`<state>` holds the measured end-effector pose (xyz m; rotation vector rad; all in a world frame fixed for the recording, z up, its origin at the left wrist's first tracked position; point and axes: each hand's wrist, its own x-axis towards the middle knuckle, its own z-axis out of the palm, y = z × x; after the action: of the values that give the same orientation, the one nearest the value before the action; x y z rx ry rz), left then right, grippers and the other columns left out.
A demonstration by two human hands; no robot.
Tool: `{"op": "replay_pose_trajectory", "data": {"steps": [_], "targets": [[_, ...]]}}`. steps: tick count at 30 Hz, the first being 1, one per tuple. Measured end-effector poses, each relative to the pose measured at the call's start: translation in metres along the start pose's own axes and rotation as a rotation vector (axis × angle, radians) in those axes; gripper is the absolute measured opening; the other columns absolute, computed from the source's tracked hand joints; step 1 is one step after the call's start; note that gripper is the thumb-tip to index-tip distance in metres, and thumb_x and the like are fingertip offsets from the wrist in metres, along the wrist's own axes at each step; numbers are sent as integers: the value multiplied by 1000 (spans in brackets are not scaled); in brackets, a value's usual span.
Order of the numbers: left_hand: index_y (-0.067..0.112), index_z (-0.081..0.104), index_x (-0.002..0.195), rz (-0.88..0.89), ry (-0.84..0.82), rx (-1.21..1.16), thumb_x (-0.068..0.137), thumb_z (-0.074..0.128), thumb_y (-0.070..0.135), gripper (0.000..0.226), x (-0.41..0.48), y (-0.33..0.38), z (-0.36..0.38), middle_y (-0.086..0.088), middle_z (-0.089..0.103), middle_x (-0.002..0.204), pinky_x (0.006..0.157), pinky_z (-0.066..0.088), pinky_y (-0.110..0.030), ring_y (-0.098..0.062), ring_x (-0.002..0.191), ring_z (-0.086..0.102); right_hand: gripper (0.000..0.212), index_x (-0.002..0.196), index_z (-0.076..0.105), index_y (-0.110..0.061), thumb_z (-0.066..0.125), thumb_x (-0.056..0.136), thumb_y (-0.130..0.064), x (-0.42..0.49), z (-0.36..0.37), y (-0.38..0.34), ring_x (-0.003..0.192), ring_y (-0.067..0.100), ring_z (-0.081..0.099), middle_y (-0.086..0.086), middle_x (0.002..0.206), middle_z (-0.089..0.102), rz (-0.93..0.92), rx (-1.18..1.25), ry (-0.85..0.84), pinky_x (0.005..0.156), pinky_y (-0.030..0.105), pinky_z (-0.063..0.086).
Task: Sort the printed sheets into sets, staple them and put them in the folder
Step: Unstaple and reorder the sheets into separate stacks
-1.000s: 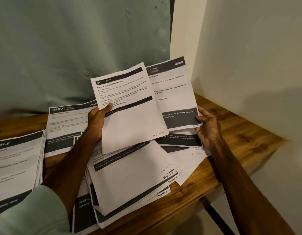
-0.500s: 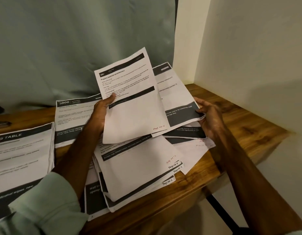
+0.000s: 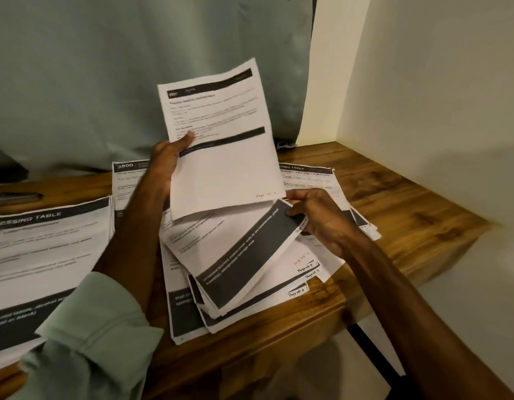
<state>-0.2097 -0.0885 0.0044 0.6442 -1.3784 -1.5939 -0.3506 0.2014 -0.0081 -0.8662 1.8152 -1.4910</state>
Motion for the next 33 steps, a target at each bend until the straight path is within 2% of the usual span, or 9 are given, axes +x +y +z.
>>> {"op": "replay_pose_trajectory", "data": {"steps": [5, 8, 11, 15, 19, 22, 26, 30, 33], "targets": [[13, 72, 122, -145, -85, -8, 86, 80, 29, 40, -13, -48, 23, -7, 77, 112, 87, 61, -39, -26, 97, 76, 16, 109, 73, -14, 61, 100, -19, 2, -7, 0, 93, 22, 75, 2, 101, 78, 17, -165, -31, 92, 45, 59], [15, 70, 122, -194, -83, -68, 88, 79, 29, 38, -14, -59, 28, -6, 77, 111, 89, 60, -45, -28, 98, 76, 16, 108, 72, -9, 59, 99, -10, 3, -19, 0, 89, 26, 76, 8, 101, 78, 36, -123, -61, 85, 46, 62], [15, 70, 122, -189, -89, -110, 88, 78, 28, 37, -10, -63, 28, -7, 77, 113, 94, 58, -47, -30, 103, 74, 16, 103, 75, -12, 66, 94, -3, -3, -25, 6, 82, 24, 77, 6, 101, 78, -4, -216, -168, 66, 33, 62], [16, 70, 126, -185, -77, -162, 85, 81, 32, 45, -7, -67, 24, -8, 75, 117, 100, 55, -51, -32, 108, 72, 31, 99, 79, -13, 77, 78, 10, 3, -23, 18, 86, 32, 74, 10, 97, 78, -189, -522, -112, 85, 45, 59], [15, 70, 125, -189, -95, -152, 84, 82, 32, 46, -7, -68, 24, -9, 75, 117, 100, 55, -52, -33, 108, 72, 42, 110, 74, -11, 88, 71, -2, 5, -16, 20, 88, 9, 65, -7, 104, 71, -218, -726, 14, 75, 18, 54], [14, 70, 123, -182, -76, -133, 84, 83, 30, 44, -7, -69, 25, -9, 76, 115, 99, 55, -51, -32, 106, 73, 48, 117, 69, -11, 88, 73, -6, 6, -13, 23, 102, 24, 69, 2, 115, 72, -219, -850, 25, 80, 24, 51], [14, 72, 121, -166, -57, -100, 80, 85, 33, 46, -7, -70, 26, -8, 76, 114, 101, 54, -51, -32, 107, 73, 42, 116, 68, -7, 84, 77, -4, 11, -9, 22, 107, 32, 66, 11, 119, 70, -186, -794, 132, 82, 26, 45], [13, 71, 120, -163, -49, -100, 83, 83, 32, 43, -7, -69, 26, -8, 77, 112, 99, 56, -51, -32, 105, 73, 17, 96, 77, -6, 80, 85, -19, 16, -13, 28, 69, 10, 61, 8, 99, 76, -235, -739, 207, 60, 15, 42], [12, 71, 121, -156, -42, -110, 86, 81, 30, 41, -9, -67, 27, -8, 77, 111, 96, 57, -50, -32, 103, 74, 18, 89, 80, -9, 82, 83, -25, 17, -19, 35, 68, 10, 67, 2, 88, 78, -229, -614, 209, 62, 17, 49]]}}
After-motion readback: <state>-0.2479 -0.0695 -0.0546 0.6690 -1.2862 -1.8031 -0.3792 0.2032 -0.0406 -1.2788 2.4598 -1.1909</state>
